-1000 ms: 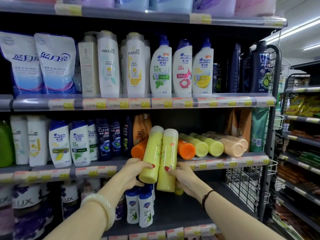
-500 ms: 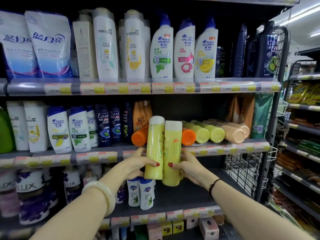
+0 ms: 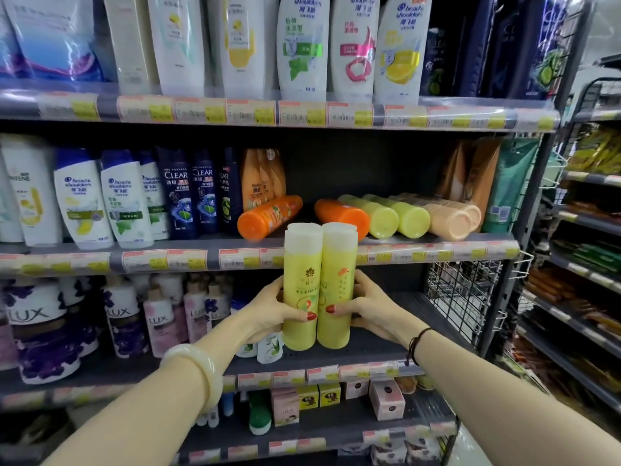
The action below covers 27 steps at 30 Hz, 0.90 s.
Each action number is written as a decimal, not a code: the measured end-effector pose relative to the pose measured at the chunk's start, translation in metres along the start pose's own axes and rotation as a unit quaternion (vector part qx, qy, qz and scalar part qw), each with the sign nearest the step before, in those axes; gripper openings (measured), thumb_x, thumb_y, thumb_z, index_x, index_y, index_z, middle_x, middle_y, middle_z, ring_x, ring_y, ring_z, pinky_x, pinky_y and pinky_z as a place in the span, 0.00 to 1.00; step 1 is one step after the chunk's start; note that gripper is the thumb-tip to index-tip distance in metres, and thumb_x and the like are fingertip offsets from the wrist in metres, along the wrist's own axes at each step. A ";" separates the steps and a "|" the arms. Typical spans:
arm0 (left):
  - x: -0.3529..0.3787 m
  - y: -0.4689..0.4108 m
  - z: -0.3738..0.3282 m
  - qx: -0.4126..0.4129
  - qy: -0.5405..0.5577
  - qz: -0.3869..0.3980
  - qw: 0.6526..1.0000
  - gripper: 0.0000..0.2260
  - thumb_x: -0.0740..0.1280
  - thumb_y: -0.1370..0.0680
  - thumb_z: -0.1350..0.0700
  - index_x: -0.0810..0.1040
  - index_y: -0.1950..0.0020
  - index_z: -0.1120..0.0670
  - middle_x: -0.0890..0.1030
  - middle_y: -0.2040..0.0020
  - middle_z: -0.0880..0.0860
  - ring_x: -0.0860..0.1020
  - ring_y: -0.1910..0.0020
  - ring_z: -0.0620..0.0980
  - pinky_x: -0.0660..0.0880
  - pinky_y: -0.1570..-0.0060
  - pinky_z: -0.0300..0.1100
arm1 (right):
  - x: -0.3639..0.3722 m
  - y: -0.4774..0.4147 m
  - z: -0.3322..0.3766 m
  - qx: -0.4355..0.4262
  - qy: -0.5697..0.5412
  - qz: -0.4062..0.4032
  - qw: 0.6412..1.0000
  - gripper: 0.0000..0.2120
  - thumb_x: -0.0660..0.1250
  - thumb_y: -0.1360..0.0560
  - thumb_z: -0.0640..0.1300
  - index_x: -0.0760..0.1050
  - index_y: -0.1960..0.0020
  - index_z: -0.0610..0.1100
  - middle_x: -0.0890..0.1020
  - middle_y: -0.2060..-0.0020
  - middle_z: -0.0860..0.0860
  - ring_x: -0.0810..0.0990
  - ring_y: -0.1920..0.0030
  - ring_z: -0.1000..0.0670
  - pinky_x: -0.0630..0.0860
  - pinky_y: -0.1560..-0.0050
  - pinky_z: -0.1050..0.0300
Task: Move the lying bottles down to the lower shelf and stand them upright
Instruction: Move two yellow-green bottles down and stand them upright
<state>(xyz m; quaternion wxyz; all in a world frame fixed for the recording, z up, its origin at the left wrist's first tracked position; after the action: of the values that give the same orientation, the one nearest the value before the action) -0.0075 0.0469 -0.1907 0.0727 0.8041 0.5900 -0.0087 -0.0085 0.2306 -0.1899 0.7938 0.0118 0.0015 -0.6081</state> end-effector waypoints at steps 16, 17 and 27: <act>0.023 -0.068 0.070 -0.019 -0.145 -0.075 0.986 0.32 0.74 0.33 0.69 0.67 0.32 0.57 0.77 0.36 0.57 0.74 0.34 0.56 0.71 0.34 0.51 | -0.042 -0.047 -0.089 0.011 0.121 -0.052 0.991 0.34 0.75 0.39 0.29 0.69 0.37 0.43 0.80 0.45 0.45 0.78 0.41 0.45 0.76 0.39 0.42; 0.024 -0.073 0.075 -0.024 -0.148 -0.075 0.986 0.32 0.74 0.33 0.68 0.67 0.32 0.57 0.77 0.36 0.57 0.74 0.34 0.56 0.71 0.35 0.49 | -0.045 -0.051 -0.095 0.012 0.121 -0.054 0.991 0.33 0.75 0.39 0.29 0.69 0.37 0.43 0.81 0.45 0.45 0.78 0.41 0.45 0.76 0.39 0.42; 0.012 -0.119 0.107 -0.029 -0.092 -0.116 0.989 0.37 0.76 0.36 0.68 0.67 0.31 0.52 0.78 0.36 0.55 0.75 0.35 0.55 0.70 0.34 0.58 | -0.057 -0.093 -0.131 0.021 0.074 -0.059 0.995 0.35 0.75 0.40 0.31 0.69 0.35 0.44 0.82 0.44 0.46 0.80 0.42 0.45 0.76 0.38 0.40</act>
<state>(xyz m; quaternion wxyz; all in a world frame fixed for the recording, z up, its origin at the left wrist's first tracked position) -0.1097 0.0791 -0.3108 0.1479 0.7238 0.6699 -0.0739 -0.1120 0.2640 -0.3219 0.7535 0.0732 0.0484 -0.6515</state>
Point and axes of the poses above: each hand's wrist, its own y-axis away from the middle knuckle, its own x-axis out of the palm, z = x × y, the point moved 3 cm from there along -y, towards the middle knuckle
